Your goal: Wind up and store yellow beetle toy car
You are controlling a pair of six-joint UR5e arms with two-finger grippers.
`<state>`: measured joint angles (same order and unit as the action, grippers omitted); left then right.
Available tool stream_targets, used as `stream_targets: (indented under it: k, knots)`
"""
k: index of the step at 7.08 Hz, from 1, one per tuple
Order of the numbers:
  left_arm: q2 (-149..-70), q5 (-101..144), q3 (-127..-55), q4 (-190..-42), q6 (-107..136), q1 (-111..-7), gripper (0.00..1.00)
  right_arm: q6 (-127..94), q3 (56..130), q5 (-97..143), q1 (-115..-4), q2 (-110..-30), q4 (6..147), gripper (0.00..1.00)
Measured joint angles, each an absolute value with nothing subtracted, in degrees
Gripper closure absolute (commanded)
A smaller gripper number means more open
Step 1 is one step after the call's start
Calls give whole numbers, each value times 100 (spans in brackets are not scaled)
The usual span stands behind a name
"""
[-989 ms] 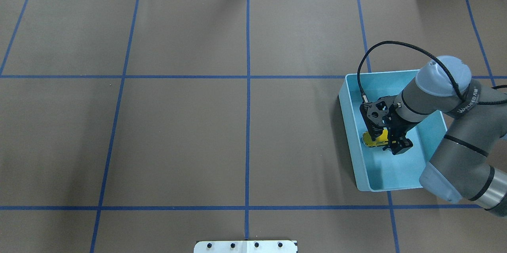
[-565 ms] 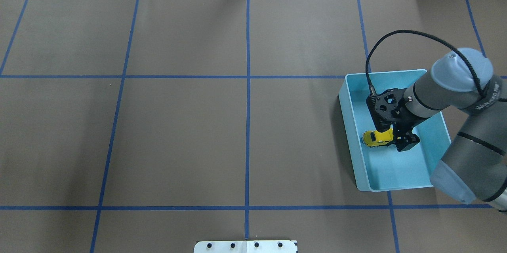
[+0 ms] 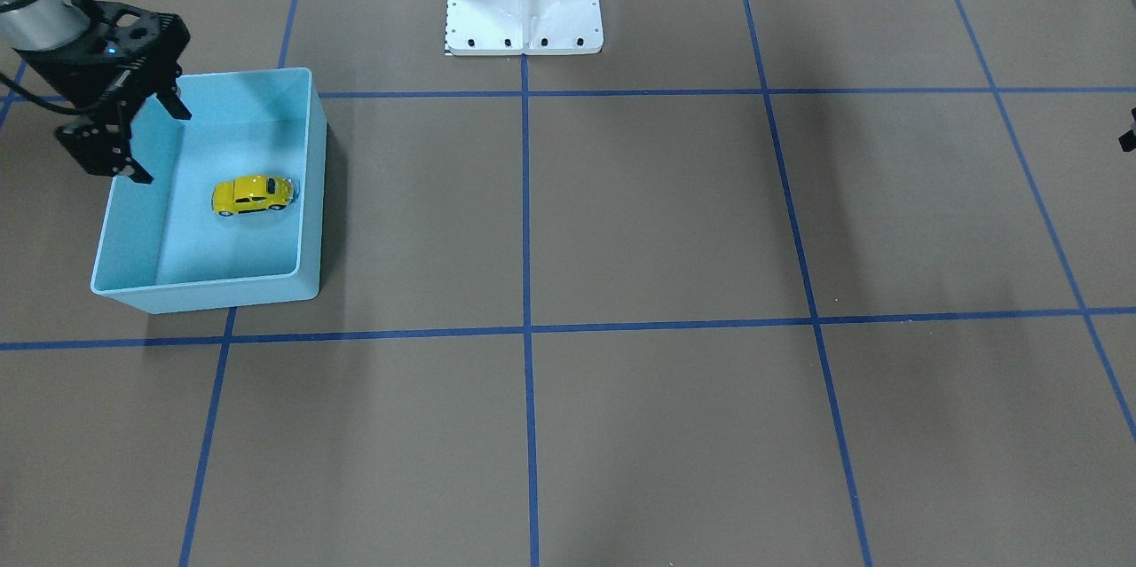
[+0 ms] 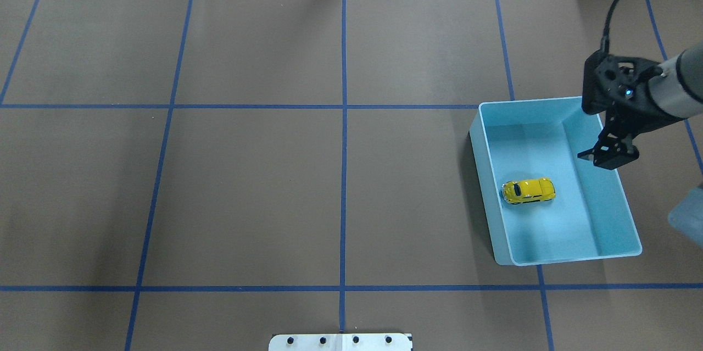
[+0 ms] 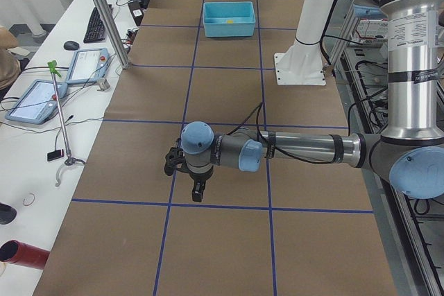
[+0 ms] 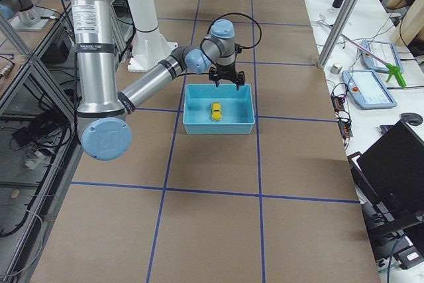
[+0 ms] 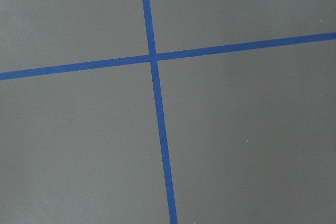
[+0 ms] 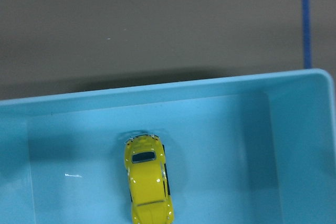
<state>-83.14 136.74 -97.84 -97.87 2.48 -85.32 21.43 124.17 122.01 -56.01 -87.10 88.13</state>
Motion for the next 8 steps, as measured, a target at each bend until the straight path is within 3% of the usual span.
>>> stream_targets:
  k: [4, 8]
  knots:
    - [-8252, 13648, -9701, -9788, 230, -8544, 0, 815, 12165, 12668, -7603, -8688, 9994, 0]
    - [-8261, 13654, -9558, -9809, 230, -8539, 0, 351, 10383, 13720, -8780, -9142, 10077, 0]
